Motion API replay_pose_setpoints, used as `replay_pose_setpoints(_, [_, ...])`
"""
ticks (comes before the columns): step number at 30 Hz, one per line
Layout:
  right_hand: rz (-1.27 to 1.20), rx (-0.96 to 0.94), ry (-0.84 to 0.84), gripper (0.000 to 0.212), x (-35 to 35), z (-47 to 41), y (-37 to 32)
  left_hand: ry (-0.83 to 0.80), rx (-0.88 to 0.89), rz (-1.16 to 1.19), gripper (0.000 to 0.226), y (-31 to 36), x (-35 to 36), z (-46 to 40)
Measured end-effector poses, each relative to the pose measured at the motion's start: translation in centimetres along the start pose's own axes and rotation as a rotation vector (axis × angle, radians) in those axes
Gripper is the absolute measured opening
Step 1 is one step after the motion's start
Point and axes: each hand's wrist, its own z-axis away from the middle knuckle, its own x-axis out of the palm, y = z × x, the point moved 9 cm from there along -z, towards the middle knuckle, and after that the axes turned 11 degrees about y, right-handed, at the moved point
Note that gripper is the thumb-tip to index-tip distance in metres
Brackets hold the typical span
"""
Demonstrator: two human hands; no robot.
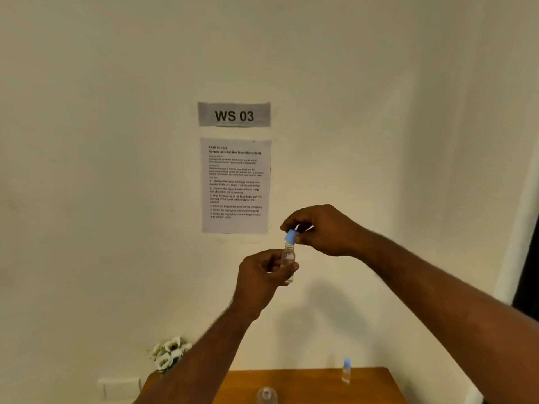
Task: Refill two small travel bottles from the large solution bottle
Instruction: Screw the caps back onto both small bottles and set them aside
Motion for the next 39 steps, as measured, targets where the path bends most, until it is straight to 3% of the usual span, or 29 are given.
replay_pose_setpoints(8, [0.224, -0.183, -0.157, 0.033, -2.9, -2.5, -1.9, 0.076, 0.035, 0.008, 0.020, 3.8, 2.5, -1.3])
replay_pose_setpoints(15, [0.207, -0.149, -0.153, 0.021, -4.0, -3.7, -1.8, 0.089, 0.071, -0.010, 0.013, 5.3, 3.0, -1.5])
replay_pose_setpoints(19, [0.299, -0.111, -0.059, 0.032, -4.5, -5.1, -1.9, 0.094, 0.099, -0.016, 0.015, 5.9, 2.2, -2.0])
replay_pose_setpoints(21, [0.180, -0.094, -0.033, 0.023, -5.0, -5.9, -2.3, 0.084, 0.089, 0.000, 0.017, 6.1, 1.6, -2.4])
replay_pose_setpoints(24, [0.010, -0.107, -0.138, 0.024, -4.9, -6.5, -3.5, 0.067, 0.088, 0.001, 0.016, 6.4, 0.8, -3.0])
replay_pose_setpoints(27, [0.099, -0.180, -0.206, 0.028, -3.7, -6.5, -4.4, 0.058, 0.104, 0.010, 0.012, 7.0, 0.2, -3.6])
replay_pose_setpoints(30, [0.165, -0.136, -0.163, 0.008, -2.8, -7.0, -4.2, 0.025, 0.126, -0.018, 0.008, 7.2, 0.1, -3.8])
replay_pose_setpoints(34, [0.287, -0.108, -0.074, 0.026, -3.6, -7.4, -4.6, 0.010, 0.128, -0.010, 0.011, 7.3, 0.2, -3.7])
replay_pose_setpoints(36, [0.117, -0.102, -0.131, 0.007, -4.2, -7.2, -5.5, 0.021, 0.136, -0.003, 0.010, 7.4, -0.1, -3.9])
replay_pose_setpoints(39, [0.083, -0.142, -0.225, 0.026, -4.4, -6.4, -6.5, 0.018, 0.117, 0.018, 0.009, 7.3, -0.2, -3.9])
